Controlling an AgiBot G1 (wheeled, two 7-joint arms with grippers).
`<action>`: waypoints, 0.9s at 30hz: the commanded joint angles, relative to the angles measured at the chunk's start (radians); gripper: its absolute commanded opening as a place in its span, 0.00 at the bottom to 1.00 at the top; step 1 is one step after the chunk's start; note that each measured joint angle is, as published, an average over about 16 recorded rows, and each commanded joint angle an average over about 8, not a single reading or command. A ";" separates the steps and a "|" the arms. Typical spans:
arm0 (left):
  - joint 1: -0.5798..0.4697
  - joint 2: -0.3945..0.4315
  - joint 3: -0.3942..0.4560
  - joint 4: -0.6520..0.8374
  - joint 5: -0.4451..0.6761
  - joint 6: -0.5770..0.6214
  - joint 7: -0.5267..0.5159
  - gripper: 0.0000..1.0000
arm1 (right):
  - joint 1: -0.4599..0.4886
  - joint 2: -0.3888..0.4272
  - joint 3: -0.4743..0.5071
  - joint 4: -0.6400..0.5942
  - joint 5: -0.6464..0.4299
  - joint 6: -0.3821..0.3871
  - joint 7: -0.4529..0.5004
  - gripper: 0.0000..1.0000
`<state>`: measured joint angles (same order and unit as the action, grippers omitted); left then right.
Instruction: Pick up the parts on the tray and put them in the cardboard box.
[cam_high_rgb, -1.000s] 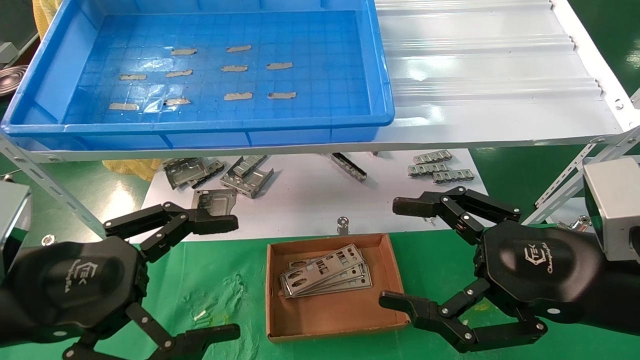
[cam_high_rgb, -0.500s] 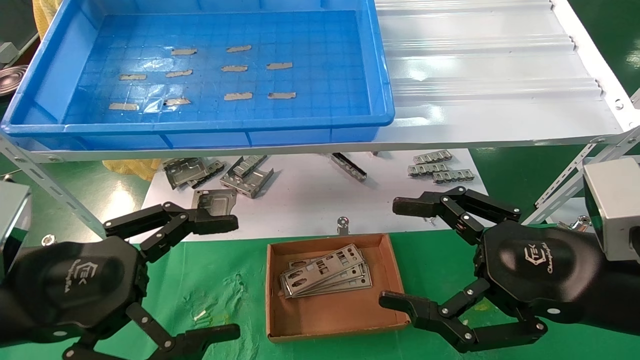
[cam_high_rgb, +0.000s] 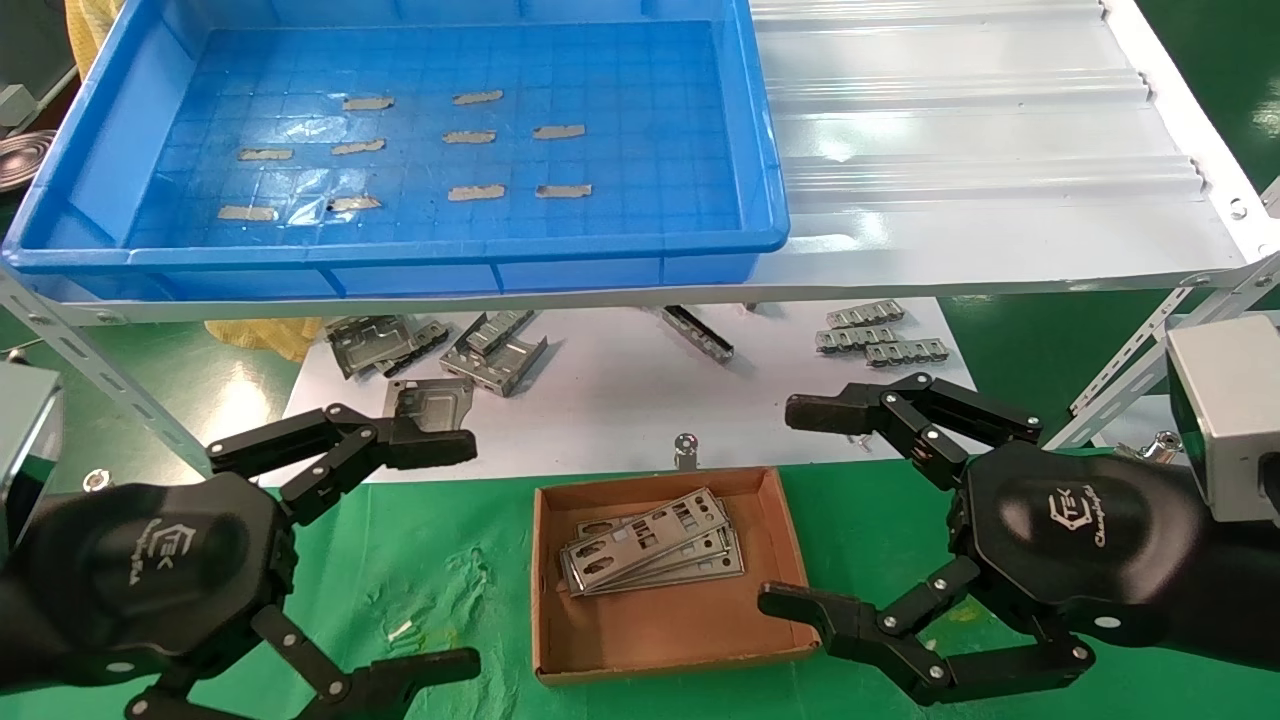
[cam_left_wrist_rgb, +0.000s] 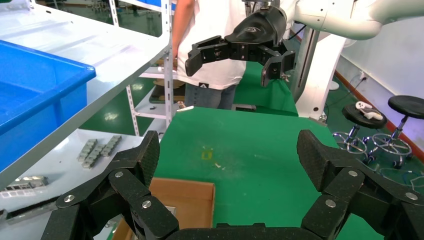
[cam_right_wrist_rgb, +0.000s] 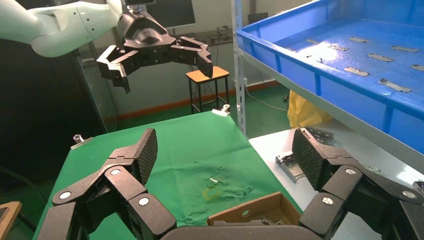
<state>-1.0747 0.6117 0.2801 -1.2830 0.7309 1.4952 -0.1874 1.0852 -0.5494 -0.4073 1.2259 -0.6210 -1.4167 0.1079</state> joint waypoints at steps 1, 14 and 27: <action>0.000 0.000 0.000 0.000 0.000 0.000 0.000 1.00 | 0.000 0.000 0.000 0.000 0.000 0.000 0.000 1.00; 0.000 0.000 0.000 0.000 0.000 0.000 0.000 1.00 | 0.000 0.000 0.000 0.000 0.000 0.000 0.000 1.00; 0.000 0.000 0.000 0.000 0.000 0.000 0.000 1.00 | 0.000 0.000 0.000 0.000 0.000 0.000 0.000 1.00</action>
<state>-1.0747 0.6117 0.2801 -1.2830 0.7309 1.4952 -0.1874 1.0852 -0.5493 -0.4073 1.2259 -0.6210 -1.4167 0.1078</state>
